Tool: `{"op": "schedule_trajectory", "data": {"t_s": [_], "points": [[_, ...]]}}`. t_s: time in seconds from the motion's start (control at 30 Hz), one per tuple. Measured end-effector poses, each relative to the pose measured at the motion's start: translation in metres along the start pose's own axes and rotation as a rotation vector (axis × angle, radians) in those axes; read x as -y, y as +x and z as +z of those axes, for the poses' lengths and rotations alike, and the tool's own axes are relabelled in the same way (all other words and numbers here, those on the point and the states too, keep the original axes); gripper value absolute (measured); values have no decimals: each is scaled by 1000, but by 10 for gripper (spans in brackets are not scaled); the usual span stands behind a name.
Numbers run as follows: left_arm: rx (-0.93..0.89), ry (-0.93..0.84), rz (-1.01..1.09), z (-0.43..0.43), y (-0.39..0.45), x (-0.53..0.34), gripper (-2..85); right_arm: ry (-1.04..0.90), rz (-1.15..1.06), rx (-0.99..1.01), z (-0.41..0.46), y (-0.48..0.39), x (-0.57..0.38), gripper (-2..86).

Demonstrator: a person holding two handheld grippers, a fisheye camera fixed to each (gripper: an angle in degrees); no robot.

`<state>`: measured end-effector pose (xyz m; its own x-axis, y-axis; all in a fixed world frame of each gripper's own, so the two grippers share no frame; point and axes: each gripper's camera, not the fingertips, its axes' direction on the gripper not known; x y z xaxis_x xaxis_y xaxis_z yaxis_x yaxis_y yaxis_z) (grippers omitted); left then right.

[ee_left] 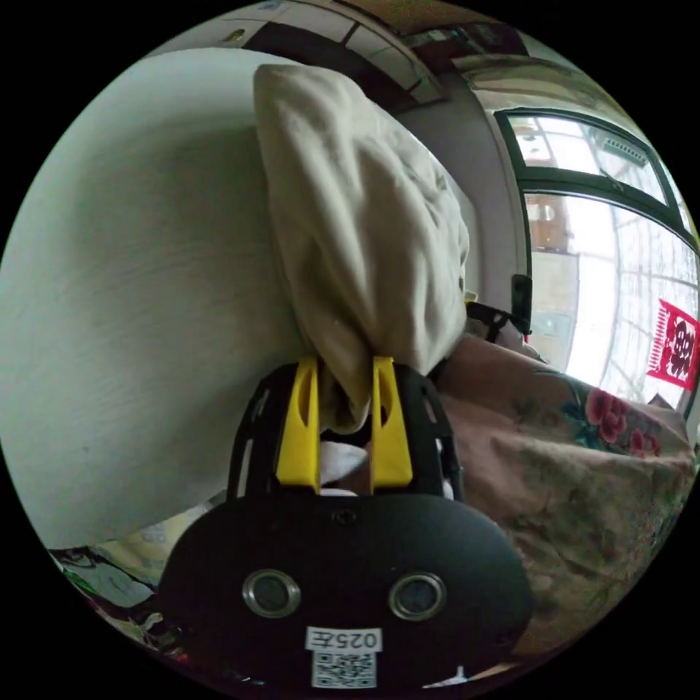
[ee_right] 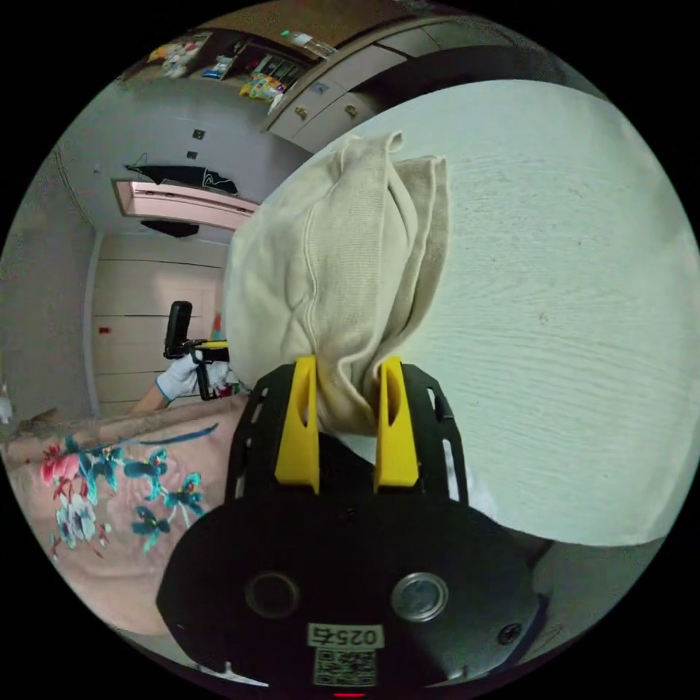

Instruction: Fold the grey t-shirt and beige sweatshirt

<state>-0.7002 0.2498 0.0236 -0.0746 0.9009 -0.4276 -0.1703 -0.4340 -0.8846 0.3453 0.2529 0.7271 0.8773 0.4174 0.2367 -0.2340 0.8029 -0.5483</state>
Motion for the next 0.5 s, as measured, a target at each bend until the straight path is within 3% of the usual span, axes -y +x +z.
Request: {"op": "schedule_trajectory", "data": {"t_s": [0.1,0.2,0.5], "points": [[-22,-26,-28,6,20,-2,43,-84,20,58,-9,21,36,100],[-111,-2,-222,0,21,-11,31,-178,-32,65,-19,33,74,87],[-423,361,-363,-33,62,-106,20,-484,-61,250,-58,72,198,71]]}}
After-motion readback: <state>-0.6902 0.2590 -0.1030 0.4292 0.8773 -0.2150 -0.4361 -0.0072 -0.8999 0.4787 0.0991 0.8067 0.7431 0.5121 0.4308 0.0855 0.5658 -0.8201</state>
